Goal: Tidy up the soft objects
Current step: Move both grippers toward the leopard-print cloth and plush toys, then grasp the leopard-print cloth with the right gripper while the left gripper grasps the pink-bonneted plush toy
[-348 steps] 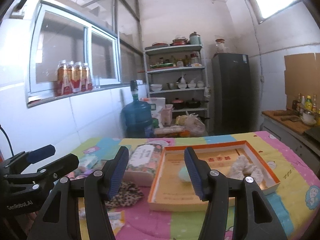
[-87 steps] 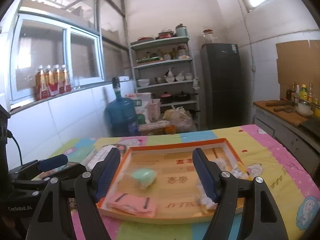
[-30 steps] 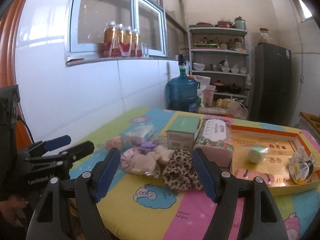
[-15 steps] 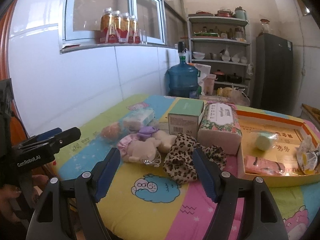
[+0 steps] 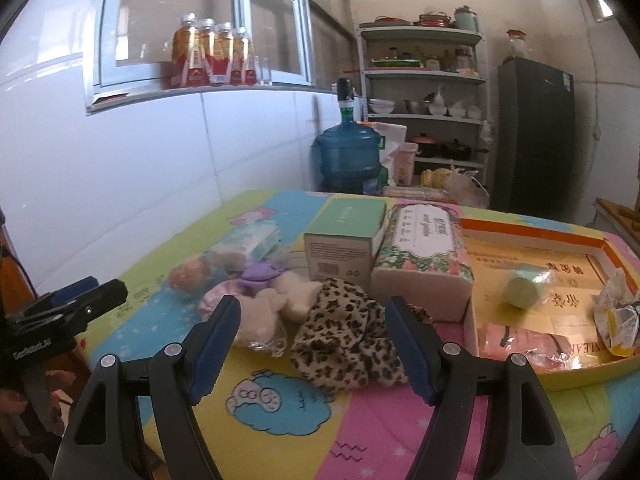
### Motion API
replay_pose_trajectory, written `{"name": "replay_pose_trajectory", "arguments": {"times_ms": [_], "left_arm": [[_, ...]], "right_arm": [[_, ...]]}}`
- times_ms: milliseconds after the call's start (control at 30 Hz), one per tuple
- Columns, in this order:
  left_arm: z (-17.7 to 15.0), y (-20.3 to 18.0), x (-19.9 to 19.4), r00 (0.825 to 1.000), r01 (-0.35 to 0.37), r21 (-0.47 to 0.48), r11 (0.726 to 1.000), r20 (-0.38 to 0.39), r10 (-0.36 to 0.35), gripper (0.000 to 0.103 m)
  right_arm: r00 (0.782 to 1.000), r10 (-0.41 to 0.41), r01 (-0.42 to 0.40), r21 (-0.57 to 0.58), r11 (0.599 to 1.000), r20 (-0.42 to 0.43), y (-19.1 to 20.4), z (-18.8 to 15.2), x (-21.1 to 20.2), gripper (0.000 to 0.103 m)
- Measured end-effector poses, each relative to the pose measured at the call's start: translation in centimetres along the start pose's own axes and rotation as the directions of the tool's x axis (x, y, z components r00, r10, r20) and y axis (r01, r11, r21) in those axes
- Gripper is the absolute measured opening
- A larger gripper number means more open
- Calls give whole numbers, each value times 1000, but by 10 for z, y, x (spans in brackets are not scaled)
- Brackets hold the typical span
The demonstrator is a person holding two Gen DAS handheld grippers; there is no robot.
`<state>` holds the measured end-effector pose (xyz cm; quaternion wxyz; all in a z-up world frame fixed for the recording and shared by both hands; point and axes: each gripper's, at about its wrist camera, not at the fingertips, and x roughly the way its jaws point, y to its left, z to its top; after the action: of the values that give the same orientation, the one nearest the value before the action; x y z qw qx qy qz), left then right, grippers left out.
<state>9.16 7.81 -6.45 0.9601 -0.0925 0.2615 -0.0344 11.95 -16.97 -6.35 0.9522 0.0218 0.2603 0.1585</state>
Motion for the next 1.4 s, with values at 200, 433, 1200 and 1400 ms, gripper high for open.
{"name": "replay_pose_trajectory", "arguments": {"times_ms": [200,433,1200,1400], "left_arm": [[2,-3,8,1000,6,4,1000,-9,-6,83],[2,-8,12,1000,8,13,1000,-13,-8,83],[-1,-26,55,990,92,30,995,-114,-88,83],[-3,-34,74,979,120,40,992,-168,-112,83]], "right_arm": [[1000,-4,4,5,1000,-3,-4,3,6,76],[1000,-8,8,3,1000,-28,-7,2,20,76],[964,-57,60,1,998,-261,-25,-18,68,18],[979,-8,19,49,999,-206,-34,-20,48,13]]}}
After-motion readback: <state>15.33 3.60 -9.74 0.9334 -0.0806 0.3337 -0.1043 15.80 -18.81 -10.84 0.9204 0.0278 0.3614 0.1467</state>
